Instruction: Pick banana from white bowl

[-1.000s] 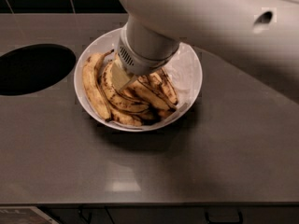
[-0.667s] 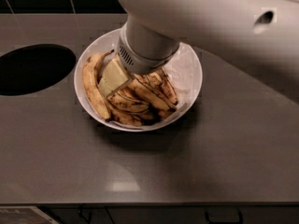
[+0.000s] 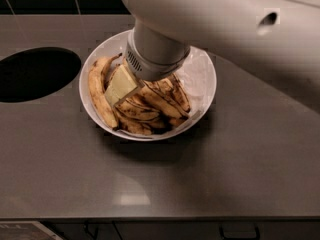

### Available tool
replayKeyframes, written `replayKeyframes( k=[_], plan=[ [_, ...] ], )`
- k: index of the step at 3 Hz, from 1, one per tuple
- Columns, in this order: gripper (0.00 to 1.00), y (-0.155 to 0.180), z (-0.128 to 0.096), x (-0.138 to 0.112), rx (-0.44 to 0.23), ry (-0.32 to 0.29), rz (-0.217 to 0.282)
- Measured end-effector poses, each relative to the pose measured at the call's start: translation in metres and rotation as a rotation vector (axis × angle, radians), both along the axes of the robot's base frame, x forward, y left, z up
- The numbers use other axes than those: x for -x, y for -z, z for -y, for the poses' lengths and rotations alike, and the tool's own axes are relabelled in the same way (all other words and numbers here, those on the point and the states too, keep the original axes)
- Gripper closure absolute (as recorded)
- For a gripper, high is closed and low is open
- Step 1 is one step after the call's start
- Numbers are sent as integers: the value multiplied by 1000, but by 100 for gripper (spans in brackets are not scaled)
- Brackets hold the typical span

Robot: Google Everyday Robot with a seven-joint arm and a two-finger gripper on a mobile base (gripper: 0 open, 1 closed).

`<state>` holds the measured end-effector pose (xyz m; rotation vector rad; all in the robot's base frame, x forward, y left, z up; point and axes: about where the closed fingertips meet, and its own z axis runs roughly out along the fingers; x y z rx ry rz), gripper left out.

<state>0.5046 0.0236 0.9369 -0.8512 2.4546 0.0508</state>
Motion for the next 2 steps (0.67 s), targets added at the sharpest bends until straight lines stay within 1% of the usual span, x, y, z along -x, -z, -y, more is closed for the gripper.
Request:
replayKeyframes(
  k=[1,2],
  plan=[
    [13,5,1,-2,2,2,-12],
    [32,6,2,-2,2,9,-14]
  ],
)
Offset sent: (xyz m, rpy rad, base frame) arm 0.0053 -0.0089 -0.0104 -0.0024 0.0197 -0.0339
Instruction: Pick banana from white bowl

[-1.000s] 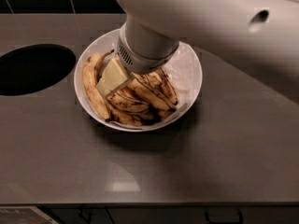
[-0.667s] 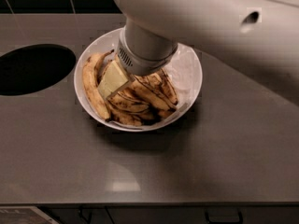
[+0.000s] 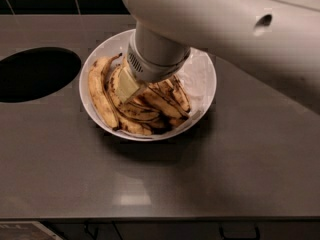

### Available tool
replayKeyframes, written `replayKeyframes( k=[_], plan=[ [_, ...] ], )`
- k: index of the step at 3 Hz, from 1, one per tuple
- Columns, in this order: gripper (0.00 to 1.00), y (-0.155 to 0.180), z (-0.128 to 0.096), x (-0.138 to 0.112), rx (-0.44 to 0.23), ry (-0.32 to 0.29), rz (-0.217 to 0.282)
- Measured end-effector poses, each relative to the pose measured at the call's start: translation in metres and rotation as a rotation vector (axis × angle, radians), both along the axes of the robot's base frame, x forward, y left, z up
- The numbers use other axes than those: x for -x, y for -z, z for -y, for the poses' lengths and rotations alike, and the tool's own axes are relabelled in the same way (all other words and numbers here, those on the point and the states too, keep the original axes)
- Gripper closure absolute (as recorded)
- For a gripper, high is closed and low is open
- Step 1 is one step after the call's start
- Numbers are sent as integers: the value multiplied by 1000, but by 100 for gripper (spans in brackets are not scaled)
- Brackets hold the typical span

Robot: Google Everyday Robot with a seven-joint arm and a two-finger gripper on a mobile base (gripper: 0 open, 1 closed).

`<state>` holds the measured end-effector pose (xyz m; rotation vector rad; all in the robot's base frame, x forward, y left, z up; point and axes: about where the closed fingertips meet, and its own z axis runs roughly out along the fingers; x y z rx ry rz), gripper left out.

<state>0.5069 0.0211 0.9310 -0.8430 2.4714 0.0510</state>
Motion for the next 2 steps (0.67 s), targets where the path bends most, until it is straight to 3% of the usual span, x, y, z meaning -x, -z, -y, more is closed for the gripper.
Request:
replayKeyframes(
  k=[2],
  plan=[
    [78,0,4,1,2,12,1]
  ],
)
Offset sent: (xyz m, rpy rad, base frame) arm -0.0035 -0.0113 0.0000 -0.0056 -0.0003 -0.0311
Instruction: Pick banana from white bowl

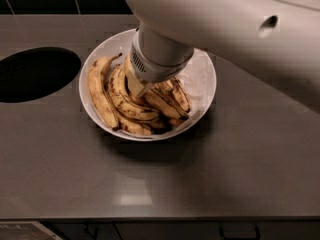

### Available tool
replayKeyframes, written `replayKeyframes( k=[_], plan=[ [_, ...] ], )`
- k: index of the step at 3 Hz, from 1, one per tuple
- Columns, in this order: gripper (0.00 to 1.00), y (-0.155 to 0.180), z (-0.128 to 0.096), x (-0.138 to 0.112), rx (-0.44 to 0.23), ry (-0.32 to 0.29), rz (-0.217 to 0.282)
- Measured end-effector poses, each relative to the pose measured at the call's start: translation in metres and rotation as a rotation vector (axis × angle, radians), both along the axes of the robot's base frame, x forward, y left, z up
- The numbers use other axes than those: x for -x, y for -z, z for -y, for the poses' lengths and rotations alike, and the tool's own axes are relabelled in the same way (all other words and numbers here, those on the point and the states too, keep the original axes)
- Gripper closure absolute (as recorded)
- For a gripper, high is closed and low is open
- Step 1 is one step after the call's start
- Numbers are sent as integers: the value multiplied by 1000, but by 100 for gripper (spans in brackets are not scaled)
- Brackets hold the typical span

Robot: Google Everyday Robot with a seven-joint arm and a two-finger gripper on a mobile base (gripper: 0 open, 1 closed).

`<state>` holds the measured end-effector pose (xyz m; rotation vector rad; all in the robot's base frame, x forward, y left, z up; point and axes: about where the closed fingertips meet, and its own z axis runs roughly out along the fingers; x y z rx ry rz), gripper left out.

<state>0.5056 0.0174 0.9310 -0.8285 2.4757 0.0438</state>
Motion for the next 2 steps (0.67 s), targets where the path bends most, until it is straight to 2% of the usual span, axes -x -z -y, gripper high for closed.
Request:
replayKeyframes(
  k=[2],
  plan=[
    [82,0,1,1,4,0,-2]
  ],
)
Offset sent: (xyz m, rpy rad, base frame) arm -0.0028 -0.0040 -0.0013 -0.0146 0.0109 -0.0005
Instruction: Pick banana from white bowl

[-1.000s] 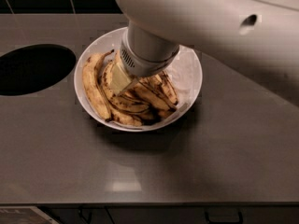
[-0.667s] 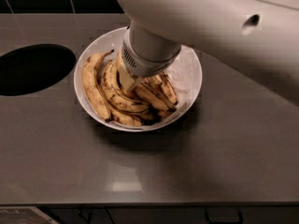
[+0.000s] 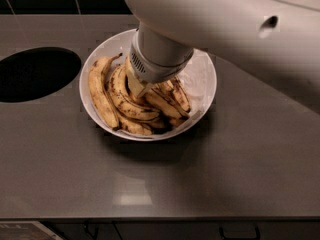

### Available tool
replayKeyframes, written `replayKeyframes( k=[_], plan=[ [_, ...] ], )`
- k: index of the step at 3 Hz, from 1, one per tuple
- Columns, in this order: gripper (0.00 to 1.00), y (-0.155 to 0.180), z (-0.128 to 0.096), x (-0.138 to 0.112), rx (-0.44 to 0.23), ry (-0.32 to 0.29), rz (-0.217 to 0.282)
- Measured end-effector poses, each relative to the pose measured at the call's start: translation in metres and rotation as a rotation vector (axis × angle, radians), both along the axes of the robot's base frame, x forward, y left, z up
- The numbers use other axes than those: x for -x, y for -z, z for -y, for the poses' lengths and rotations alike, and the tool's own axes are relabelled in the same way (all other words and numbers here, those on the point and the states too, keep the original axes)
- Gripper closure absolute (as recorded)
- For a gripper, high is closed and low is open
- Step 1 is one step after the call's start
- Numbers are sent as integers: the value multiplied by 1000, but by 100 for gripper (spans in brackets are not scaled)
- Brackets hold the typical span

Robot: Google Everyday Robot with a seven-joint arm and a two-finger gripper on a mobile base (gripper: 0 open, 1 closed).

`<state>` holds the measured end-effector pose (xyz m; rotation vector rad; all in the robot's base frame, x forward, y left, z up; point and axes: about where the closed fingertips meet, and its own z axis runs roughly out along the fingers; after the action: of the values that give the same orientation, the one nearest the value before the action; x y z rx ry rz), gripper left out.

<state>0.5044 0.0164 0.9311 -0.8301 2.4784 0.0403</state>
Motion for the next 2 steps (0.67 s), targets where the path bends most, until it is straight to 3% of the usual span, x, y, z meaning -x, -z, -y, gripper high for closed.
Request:
replayKeyframes(
  k=[1,2],
  plan=[
    [100,-4,2,3,0,5,11],
    [100,-3,1,2,-4,3,7]
  ],
)
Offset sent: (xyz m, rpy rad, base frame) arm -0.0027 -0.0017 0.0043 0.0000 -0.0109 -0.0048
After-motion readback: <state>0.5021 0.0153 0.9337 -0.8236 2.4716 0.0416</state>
